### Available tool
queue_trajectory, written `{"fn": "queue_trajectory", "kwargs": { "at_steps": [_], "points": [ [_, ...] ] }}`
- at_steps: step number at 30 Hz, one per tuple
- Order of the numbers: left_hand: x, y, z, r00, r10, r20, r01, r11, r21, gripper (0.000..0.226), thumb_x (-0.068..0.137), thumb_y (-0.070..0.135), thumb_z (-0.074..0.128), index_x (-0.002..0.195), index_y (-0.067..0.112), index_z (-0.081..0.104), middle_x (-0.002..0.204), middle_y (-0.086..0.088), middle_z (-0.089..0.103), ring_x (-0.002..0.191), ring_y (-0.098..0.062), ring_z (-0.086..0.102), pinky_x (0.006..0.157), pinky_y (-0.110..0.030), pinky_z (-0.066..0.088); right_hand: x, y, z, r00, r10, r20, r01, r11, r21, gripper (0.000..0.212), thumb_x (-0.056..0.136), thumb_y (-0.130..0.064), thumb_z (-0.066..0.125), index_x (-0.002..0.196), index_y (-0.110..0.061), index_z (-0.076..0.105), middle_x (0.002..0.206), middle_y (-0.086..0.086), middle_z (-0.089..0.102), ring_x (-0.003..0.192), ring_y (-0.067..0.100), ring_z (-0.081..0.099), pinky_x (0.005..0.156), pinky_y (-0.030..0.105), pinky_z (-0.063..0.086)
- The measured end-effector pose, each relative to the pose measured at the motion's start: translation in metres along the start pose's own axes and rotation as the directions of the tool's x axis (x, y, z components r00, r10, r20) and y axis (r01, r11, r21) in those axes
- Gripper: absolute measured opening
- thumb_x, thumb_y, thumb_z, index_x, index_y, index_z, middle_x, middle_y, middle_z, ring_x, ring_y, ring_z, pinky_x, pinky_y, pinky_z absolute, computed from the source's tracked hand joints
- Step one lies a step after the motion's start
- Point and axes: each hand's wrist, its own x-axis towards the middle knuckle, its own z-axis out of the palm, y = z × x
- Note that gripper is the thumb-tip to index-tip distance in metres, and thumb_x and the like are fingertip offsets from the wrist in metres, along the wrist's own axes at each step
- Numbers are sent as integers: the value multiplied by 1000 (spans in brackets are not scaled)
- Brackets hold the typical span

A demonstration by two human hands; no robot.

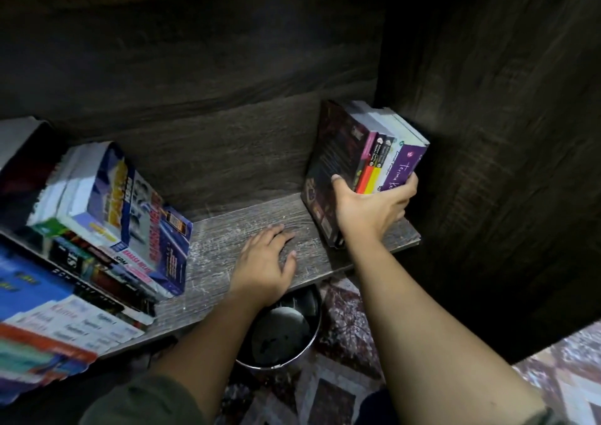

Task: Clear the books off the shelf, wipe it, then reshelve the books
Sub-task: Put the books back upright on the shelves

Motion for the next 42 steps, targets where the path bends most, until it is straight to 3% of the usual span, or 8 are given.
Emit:
{"fn": "queue_trajectory", "kwargs": {
  "at_steps": [5, 13, 19, 26, 30, 33, 37, 42],
  "points": [
    [-1, -1, 0, 1000, -14, 12, 14, 1000, 6, 54, 90, 49, 35, 139, 32, 48, 149, 7, 41, 137, -17, 35, 116, -41, 26, -9, 9, -6, 999, -45, -31, 43, 996, -78, 132, 55, -50, 85, 152, -22, 1, 143, 17, 32, 129, 36, 32, 111, 49, 21],
    [-3, 2, -3, 1000, -8, 18, 7, 1000, 18, 49, 95, 45, 38, 141, 29, 47, 150, 6, 39, 138, -18, 34, 116, -40, 25, -7, -8, -17, 945, -301, -127, 282, 948, -147, 119, 61, -48, 82, 152, -11, 15, 147, 19, 29, 130, 36, 31, 111, 45, 22],
    [-4, 13, -34, 999, 38, -23, -33, 982, 183, 45, 95, 44, 41, 135, 26, 49, 135, 3, 52, 127, -20, 45, 114, -39, 24, -13, -34, -18, 736, -674, -63, 596, 689, -412, 91, 66, -49, 70, 141, -21, 27, 146, 23, 34, 132, 38, 27, 113, 59, 12],
    [-44, -3, -163, 921, 104, -376, 42, 931, 362, 41, 83, 35, 59, 119, 16, 64, 126, -8, 59, 124, -30, 50, 105, -50, 38, -72, -68, 5, 430, -844, 321, 903, 411, -129, 55, 72, -32, 69, 125, -18, 59, 136, 14, 50, 129, 35, 36, 114, 53, 16],
    [-93, -30, -216, 794, 193, -576, 89, 901, 424, 31, 84, 20, 61, 112, 7, 66, 125, -17, 58, 128, -38, 43, 106, -54, 36, -111, -72, 24, 344, -822, 454, 918, 396, 20, 42, 71, -26, 69, 112, -16, 65, 128, 12, 56, 122, 35, 44, 110, 56, 27],
    [-120, -37, -229, 732, 212, -647, 194, 846, 496, 36, 86, 23, 57, 119, 8, 62, 139, -17, 48, 137, -38, 32, 109, -59, 21, -144, -81, 35, 269, -810, 521, 913, 387, 128, 39, 71, -25, 68, 109, -14, 66, 124, 12, 57, 117, 31, 45, 103, 53, 37],
    [-139, -53, -252, 666, 27, -745, 405, 826, 391, 47, 89, 36, 50, 131, 15, 51, 147, -12, 39, 140, -34, 26, 111, -58, 9, -191, -100, 44, 169, -788, 592, 883, 388, 264, 52, 74, -27, 65, 124, -13, 60, 129, 12, 54, 117, 31, 47, 99, 45, 41],
    [-155, -79, -263, 725, -72, -685, 411, 844, 346, 48, 92, 43, 44, 128, 12, 55, 128, -10, 53, 120, -31, 43, 108, -54, 19, -233, -103, 54, 108, -725, 680, 843, 429, 324, 55, 82, -28, 48, 136, -16, 51, 141, 13, 46, 125, 30, 40, 104, 47, 38]
  ]
}}
